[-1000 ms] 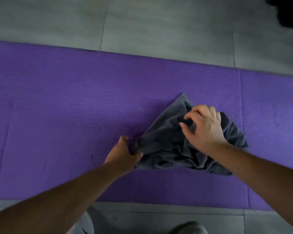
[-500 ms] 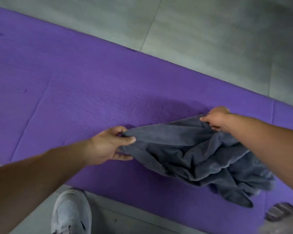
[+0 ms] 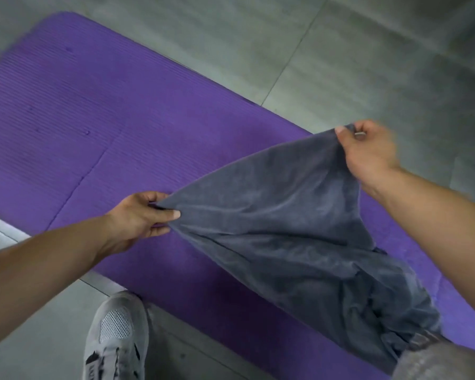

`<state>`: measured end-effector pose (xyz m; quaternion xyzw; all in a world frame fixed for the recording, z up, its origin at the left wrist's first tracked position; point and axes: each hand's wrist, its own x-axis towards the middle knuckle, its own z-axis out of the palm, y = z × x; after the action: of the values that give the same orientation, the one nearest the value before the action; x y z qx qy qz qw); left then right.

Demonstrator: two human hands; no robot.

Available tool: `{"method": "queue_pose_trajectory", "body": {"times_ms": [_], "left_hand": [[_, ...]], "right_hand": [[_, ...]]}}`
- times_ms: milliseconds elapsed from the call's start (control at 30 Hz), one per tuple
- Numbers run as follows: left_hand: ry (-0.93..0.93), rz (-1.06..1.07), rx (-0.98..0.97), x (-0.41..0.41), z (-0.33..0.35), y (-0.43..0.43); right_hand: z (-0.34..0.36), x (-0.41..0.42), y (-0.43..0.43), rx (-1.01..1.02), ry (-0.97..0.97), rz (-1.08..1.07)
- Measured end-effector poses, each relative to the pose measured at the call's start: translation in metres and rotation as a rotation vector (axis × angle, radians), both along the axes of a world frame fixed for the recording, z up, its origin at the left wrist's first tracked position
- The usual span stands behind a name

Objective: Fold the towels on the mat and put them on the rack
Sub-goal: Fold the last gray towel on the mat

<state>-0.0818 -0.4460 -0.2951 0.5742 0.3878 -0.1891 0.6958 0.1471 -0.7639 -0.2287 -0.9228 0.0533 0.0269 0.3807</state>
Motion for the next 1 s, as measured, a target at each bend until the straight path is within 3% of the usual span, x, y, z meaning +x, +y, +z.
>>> {"method": "queue_pose_trajectory", "body": {"times_ms": [133,233,367,400,533,667,733,900,1000], "left_hand": [[-0.171,0.264,-0.07,0.003,0.012,-0.022],[-0.263,0.276,-0.095,0.004,0.018,-0.048],[-0.131,-0.005,0.406,-0.012,0.015,-0.064],[-0.103,-0.042,0.417,-0.017,0.017,-0.066],[-0.058,0.02,-0.082,-0.037,0.018,-0.067],[-0.013,0.136,-0.127,-0.057,0.0,-0.058],[0.029,0.25,-0.228,-0.067,-0.011,-0.049],[0.118,0.325,-0.342,-0.096,-0.027,-0.024],[0.115,0.398,-0.394,-0.112,-0.034,-0.016]], "right_hand": [[0.007,-0.04,0.045,0.071,0.104,0.113],[-0.002,-0.089,0.075,0.109,0.326,0.301],[-0.022,-0.129,0.096,0.308,0.653,0.331],[-0.025,-0.137,0.099,0.369,0.726,0.306],[-0.028,-0.162,0.112,0.566,1.002,0.311],[-0.032,-0.164,0.126,0.601,1.195,0.336],[-0.037,-0.152,0.142,0.495,1.081,0.389],[-0.078,-0.096,0.195,-0.137,0.305,0.679],[-0.099,-0.082,0.224,-0.357,0.237,0.893]]}}
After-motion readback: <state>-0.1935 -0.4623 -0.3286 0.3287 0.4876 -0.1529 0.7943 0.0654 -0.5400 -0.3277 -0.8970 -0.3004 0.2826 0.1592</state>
